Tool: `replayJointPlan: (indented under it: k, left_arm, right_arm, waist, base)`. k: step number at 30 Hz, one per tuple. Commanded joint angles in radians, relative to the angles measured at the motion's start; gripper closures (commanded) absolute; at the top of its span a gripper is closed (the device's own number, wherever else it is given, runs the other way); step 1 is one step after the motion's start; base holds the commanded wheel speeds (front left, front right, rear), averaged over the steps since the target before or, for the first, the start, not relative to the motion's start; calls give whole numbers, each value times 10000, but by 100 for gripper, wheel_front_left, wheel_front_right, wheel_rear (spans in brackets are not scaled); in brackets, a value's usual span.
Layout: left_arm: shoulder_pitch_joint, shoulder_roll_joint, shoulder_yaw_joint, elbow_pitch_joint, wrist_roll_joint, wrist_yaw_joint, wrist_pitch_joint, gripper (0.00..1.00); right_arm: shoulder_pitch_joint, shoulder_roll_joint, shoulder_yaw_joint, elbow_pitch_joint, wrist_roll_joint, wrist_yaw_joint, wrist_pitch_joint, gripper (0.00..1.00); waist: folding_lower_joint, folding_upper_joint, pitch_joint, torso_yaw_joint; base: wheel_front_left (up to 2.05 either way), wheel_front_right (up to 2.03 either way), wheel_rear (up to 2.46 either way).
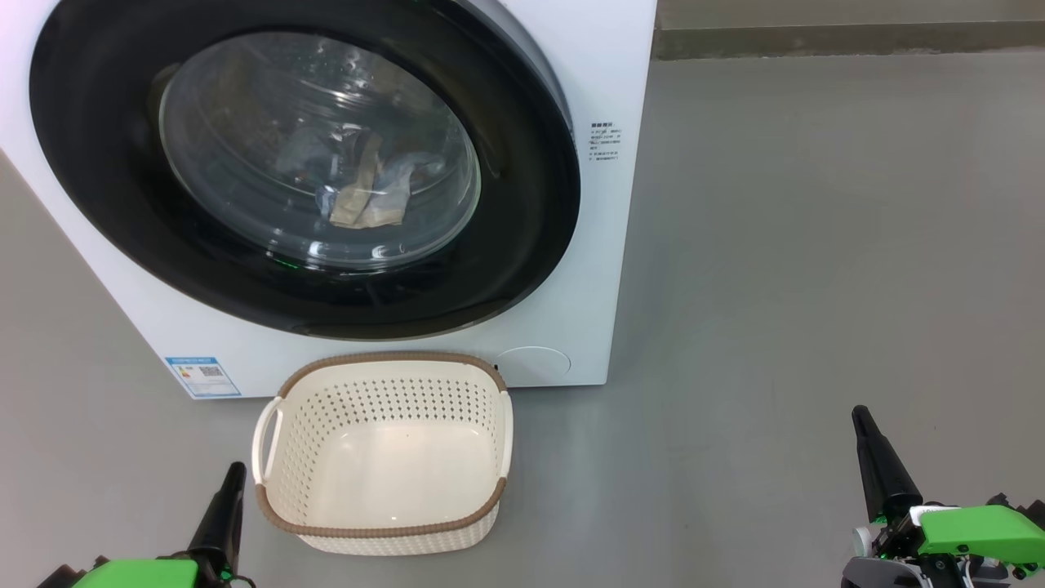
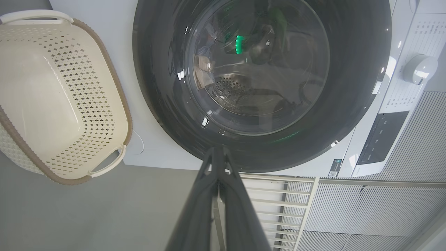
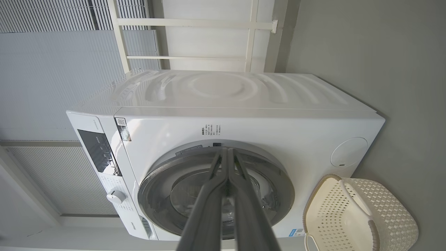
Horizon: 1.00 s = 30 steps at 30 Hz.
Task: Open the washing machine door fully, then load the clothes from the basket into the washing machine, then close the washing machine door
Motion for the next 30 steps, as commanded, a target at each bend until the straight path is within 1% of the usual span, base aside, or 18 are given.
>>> replayJointPlan:
  k: [1, 30]
  left_arm:
    - [-425, 129, 349, -287, -86, -27, 64, 100]
    - [-425, 129, 347, -287, -88, -27, 63, 100]
  right_arm:
    - [-171, -31, 222, -309, 24, 16, 80, 100]
    - [-171, -31, 224, -309, 26, 16, 79, 100]
  waist:
    - [0, 0, 0, 0]
    - [0, 0, 0, 0]
  base:
    - [0, 0, 0]
    - [0, 0, 0]
